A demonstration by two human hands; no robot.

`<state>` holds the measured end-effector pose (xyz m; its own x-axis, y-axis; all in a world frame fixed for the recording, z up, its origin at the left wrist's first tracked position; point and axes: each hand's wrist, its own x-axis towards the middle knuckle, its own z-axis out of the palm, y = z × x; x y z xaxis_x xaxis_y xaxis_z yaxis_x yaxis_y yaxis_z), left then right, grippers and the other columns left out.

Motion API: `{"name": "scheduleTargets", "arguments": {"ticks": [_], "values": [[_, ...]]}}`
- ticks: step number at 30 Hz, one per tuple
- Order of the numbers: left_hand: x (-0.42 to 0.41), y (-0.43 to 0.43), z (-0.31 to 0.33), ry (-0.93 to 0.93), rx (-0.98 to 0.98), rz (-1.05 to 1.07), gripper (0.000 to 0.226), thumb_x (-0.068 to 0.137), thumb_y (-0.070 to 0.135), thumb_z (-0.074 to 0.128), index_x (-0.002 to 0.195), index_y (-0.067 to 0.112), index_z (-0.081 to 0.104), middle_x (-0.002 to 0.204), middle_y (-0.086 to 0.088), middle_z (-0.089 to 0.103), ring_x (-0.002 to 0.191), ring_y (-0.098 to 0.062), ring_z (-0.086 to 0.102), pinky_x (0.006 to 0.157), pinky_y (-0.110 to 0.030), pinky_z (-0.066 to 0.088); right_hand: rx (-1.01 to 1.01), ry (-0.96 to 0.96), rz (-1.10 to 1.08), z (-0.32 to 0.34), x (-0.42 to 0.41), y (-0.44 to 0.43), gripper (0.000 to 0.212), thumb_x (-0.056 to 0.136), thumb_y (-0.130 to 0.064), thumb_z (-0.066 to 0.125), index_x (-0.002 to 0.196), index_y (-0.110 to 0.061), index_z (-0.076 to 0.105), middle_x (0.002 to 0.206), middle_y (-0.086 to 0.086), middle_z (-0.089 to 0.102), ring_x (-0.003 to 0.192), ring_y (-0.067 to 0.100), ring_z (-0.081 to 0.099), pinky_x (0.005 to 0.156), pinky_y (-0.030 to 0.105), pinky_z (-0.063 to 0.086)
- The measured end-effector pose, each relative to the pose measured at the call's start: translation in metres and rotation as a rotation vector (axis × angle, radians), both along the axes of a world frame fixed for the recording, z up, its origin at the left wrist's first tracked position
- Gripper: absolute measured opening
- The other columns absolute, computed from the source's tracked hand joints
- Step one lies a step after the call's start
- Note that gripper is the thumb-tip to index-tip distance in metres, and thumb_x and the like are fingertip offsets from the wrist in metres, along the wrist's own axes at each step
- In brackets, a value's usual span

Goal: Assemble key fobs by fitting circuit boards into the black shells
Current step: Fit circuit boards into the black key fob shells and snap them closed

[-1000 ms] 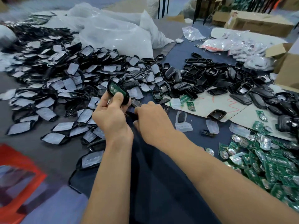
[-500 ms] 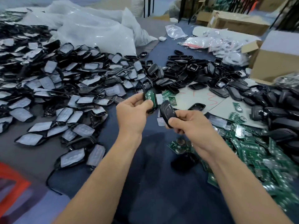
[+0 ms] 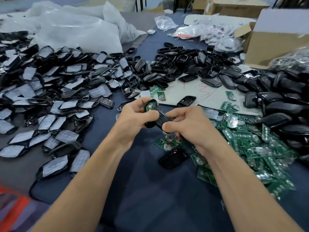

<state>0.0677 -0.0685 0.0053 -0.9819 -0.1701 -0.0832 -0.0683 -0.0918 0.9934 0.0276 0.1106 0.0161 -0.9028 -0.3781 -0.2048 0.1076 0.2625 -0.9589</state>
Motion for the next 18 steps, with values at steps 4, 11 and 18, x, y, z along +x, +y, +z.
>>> {"name": "scheduleTargets", "arguments": {"ticks": [4, 11, 18], "values": [[-0.001, -0.005, 0.001, 0.048, 0.143, -0.065, 0.026, 0.069, 0.016, 0.082, 0.093, 0.023, 0.078, 0.086, -0.002, 0.069, 0.077, -0.017, 0.068, 0.066, -0.024, 0.054, -0.075, -0.016, -0.022, 0.002, 0.0, 0.003, 0.023, 0.072, -0.005, 0.086, 0.092, -0.014, 0.079, 0.058, -0.002, 0.063, 0.05, 0.012, 0.05, 0.052, 0.03, 0.043], [-0.005, -0.001, 0.002, 0.142, 0.094, 0.347, 0.022, 0.083, 0.002, 0.077, 0.093, 0.022, 0.077, 0.084, 0.005, 0.07, 0.079, -0.012, 0.065, 0.07, -0.024, 0.055, 0.001, 0.15, -0.287, -0.004, 0.006, -0.006, 0.007, 0.078, -0.021, 0.079, 0.072, -0.02, 0.076, 0.065, 0.0, 0.075, 0.045, 0.01, 0.057, 0.048, 0.025, 0.046], [0.001, 0.013, 0.004, 0.414, -0.354, 0.351, 0.039, 0.082, 0.004, 0.074, 0.095, 0.04, 0.072, 0.091, 0.019, 0.074, 0.085, 0.001, 0.068, 0.078, -0.013, 0.051, -0.472, -0.437, -0.137, 0.007, 0.021, -0.025, 0.041, 0.102, -0.037, 0.062, 0.098, 0.002, 0.072, 0.086, 0.016, 0.079, 0.07, 0.022, 0.076, 0.058, 0.024, 0.059]]}}
